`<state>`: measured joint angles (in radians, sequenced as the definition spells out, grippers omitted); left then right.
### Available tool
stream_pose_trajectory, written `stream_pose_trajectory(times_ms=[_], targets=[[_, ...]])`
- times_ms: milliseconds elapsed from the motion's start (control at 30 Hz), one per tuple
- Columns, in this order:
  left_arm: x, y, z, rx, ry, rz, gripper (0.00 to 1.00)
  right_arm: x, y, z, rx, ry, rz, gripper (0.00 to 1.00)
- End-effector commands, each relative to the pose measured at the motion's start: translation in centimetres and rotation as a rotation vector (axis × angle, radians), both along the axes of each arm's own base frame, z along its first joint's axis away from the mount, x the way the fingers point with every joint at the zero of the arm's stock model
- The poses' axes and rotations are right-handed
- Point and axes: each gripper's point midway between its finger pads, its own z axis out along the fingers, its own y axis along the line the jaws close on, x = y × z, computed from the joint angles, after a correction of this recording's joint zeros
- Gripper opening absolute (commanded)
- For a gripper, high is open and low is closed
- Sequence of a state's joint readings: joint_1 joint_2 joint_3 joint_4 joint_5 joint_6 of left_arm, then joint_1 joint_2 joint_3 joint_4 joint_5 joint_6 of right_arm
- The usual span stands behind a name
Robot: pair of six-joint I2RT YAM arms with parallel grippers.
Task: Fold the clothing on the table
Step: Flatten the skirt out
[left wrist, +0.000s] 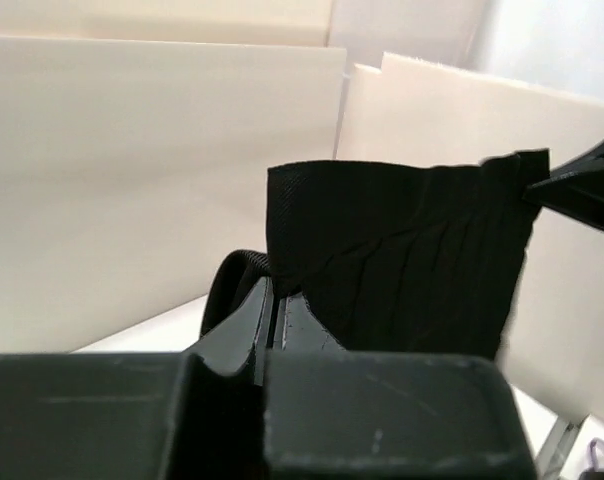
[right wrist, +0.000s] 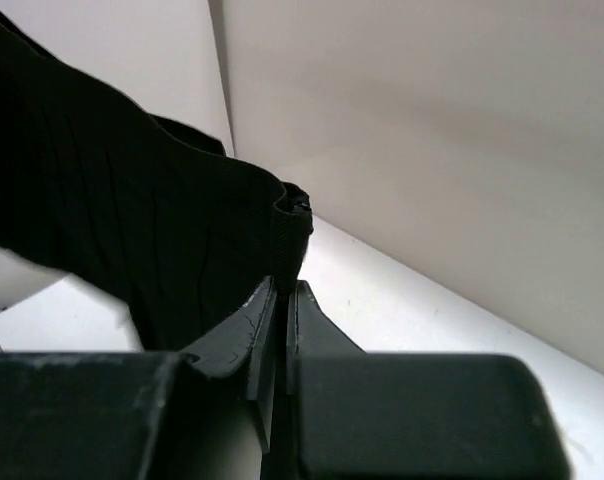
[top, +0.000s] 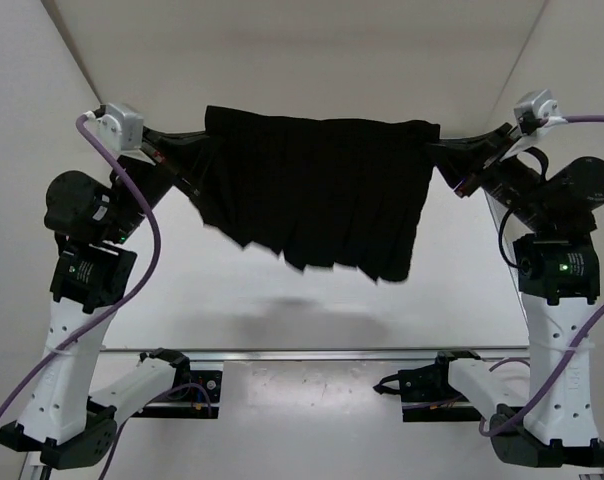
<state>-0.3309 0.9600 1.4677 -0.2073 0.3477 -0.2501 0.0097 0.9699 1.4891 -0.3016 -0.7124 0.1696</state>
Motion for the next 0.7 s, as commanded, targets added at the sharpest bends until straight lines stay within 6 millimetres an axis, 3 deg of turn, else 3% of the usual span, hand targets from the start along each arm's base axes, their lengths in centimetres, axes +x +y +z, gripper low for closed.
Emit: stream_pose_trajectory(times_ms=[0, 33, 67, 100, 133, 200, 233, 267, 300, 367, 400, 433, 467, 500, 567, 667], targets=[[3.7, 1.7, -1.6, -0.060, 0.135, 0.151, 0.00, 4.3, -1.4, -1.6, 0.037, 0.115, -0.077, 0.00], [4.9, 1.3, -3.3, -0.062, 0.198, 0.148, 0.00, 6.2, -1.3, -3.5, 0.037, 0.177, -0.061, 0.00], [6.6, 1.2, -6.1, -0.051, 0.274, 0.160, 0.00, 7.2, -1.0, -4.9, 0.054, 0.233, -0.038, 0.00], [7.7, 1.0, -8.9, -0.063, 0.341, 0.148, 0.00, 8.7, -0.4, -7.5, 0.071, 0.309, 0.007, 0.00], [8.3, 0.9, -9.6, -0.103, 0.354, 0.136, 0.00, 10.3, -0.2, -10.6, 0.096, 0.378, 0.015, 0.00], [10.3, 0.2, -16.5, -0.108, 0.492, 0.125, 0.00, 11.7, 0.7, -15.9, 0.123, 0.491, 0.043, 0.00], [10.7, 0.0, -17.8, -0.122, 0.519, 0.115, 0.00, 12.5, 0.6, -18.6, 0.128, 0.537, 0.038, 0.00], [11.5, 0.1, -20.9, -0.110, 0.575, 0.131, 0.00, 12.8, 0.7, -20.3, 0.134, 0.581, 0.041, 0.00], [11.9, -0.2, -22.4, -0.106, 0.593, 0.130, 0.00, 13.5, 0.7, -23.0, 0.138, 0.634, 0.040, 0.00], [13.0, -0.9, -27.2, -0.107, 0.647, 0.115, 0.00, 14.4, 1.0, -28.5, 0.167, 0.747, 0.058, 0.00], [13.2, -0.7, -30.5, -0.101, 0.712, 0.114, 0.00, 14.7, 1.0, -29.6, 0.176, 0.769, 0.068, 0.00], [13.6, -1.1, -30.9, -0.110, 0.699, 0.102, 0.00, 15.3, 1.2, -31.8, 0.183, 0.816, 0.081, 0.00], [14.3, -0.7, -33.8, -0.104, 0.759, 0.130, 0.00, 15.9, 1.2, -34.0, 0.196, 0.872, 0.087, 0.00], [15.0, -0.6, -36.0, -0.086, 0.803, 0.143, 0.00, 16.3, 1.7, -34.3, 0.192, 0.869, 0.110, 0.00], [16.1, -0.8, -39.1, -0.058, 0.853, 0.147, 0.00, 18.1, 2.2, -36.9, 0.203, 0.928, 0.121, 0.00], [18.6, -1.3, -41.5, -0.053, 0.908, 0.141, 0.01, 20.9, 1.9, -38.4, 0.188, 0.964, 0.124, 0.00]])
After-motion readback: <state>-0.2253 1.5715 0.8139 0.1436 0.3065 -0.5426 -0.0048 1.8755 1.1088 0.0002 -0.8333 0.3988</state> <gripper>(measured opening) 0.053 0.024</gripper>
